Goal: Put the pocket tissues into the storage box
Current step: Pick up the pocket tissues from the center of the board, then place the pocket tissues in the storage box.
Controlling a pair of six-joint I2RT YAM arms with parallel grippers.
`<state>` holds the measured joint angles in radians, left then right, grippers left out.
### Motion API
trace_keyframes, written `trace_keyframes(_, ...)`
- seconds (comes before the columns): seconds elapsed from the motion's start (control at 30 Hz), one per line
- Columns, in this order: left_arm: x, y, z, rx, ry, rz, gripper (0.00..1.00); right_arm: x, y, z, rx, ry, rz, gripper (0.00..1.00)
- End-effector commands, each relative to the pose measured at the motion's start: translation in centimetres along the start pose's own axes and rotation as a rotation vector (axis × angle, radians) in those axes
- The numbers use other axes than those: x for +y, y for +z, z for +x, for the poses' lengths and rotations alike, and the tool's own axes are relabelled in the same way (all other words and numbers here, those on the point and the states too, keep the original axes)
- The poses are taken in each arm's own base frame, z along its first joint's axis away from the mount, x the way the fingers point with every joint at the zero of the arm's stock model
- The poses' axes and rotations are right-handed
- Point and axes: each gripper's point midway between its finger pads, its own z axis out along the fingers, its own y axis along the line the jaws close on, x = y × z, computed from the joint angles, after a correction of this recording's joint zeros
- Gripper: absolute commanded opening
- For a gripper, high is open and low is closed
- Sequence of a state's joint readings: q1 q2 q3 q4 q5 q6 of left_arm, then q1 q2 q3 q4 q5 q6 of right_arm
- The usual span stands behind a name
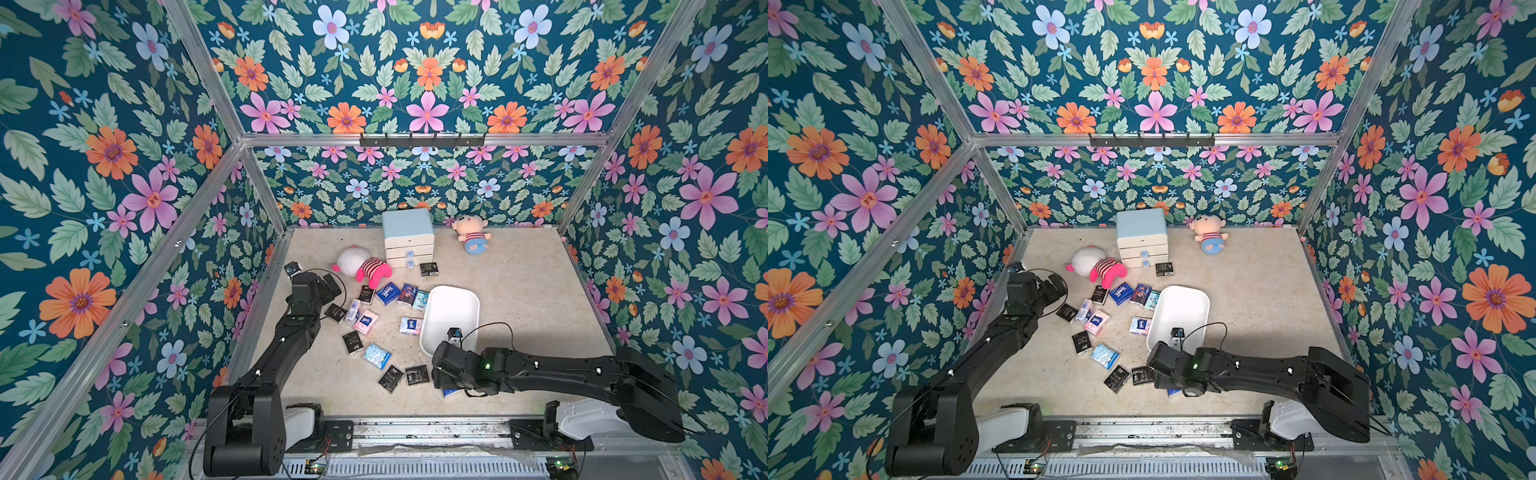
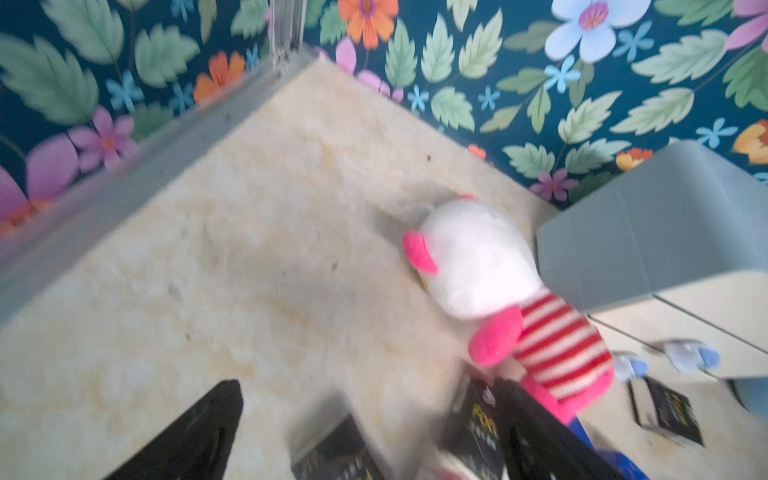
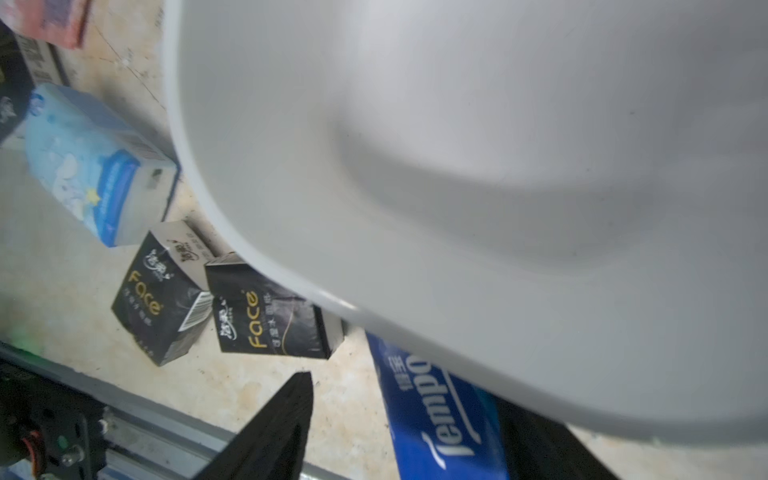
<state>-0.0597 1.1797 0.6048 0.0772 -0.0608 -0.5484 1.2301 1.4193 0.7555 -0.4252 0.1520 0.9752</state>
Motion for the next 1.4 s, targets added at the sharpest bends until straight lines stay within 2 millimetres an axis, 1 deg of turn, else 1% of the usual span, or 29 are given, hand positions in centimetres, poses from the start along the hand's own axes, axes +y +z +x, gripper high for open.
trace_keyframes(0.0,0.1,-1.3,4.7,0.188,-0.132,0.039,1.00,-0.8,0.6,0.0,-0.005,-0.005,0.071,0.73)
trace_keyframes(0.1,-0.1,-2.3,5.9,0.222,-0.150,0.067,1.00,-0.7,1.3,0.1,-0.005,-0.034,0.096,0.73)
trace_keyframes(0.2,-0.3,-3.1,6.1,0.225,-0.154,0.084,1.00,-0.8,1.9,0.2,0.005,-0.053,0.129,0.72)
trace_keyframes(0.3,-0.9,-3.4,5.8,0.225,-0.153,0.111,1.00,-0.9,2.4,0.4,0.016,-0.077,0.159,0.71)
trace_keyframes(0.37,-1.4,-3.5,5.5,0.230,-0.149,0.126,1.00,-0.8,2.6,0.5,0.019,-0.085,0.167,0.66)
trace_keyframes(0.47,-2.1,-3.3,5.3,0.240,-0.150,0.142,1.00,-0.8,2.6,0.7,0.025,-0.090,0.178,0.54)
trace_keyframes(0.53,-2.5,-3.1,5.2,0.250,-0.148,0.147,1.00,-0.8,2.1,0.8,0.023,-0.090,0.182,0.50)
trace_keyframes(0.63,-3.2,-2.6,5.5,0.279,-0.143,0.160,1.00,-0.7,0.8,0.9,0.024,-0.072,0.169,0.49)
trace_keyframes(0.7,-3.7,-2.2,5.9,0.309,-0.144,0.178,1.00,-0.3,-0.4,0.8,0.021,-0.049,0.138,0.49)
trace_keyframes(0.83,-5.0,-1.7,6.3,0.352,-0.144,0.215,1.00,0.8,-3.3,-0.5,-0.030,-0.005,0.050,0.49)
trace_keyframes(0.9,-5.6,-1.5,6.3,0.361,-0.140,0.227,1.00,1.3,-4.6,-1.7,-0.068,0.030,-0.002,0.49)
trace_keyframes(0.97,-6.2,-1.4,6.2,0.363,-0.133,0.239,1.00,1.4,-5.5,-3.2,-0.101,0.086,-0.043,0.49)
trace_keyframes(1.03,-6.8,-1.2,5.9,0.364,-0.124,0.251,1.00,1.0,-6.2,-5.4,-0.142,0.154,-0.080,0.49)
trace_keyframes(1.13,-7.7,-1.2,5.7,0.374,-0.116,0.273,1.00,-0.1,-7.3,-9.5,-0.245,0.250,-0.127,0.48)
trace_keyframes(1.23,-8.6,-1.1,5.9,0.393,-0.111,0.295,0.99,-1.4,-7.6,-13.2,-0.316,0.333,-0.176,0.48)
trace_keyframes(1.37,-9.6,-1.1,6.9,0.459,-0.116,0.331,0.99,-3.2,-7.0,-16.8,-0.374,0.389,-0.169,0.48)
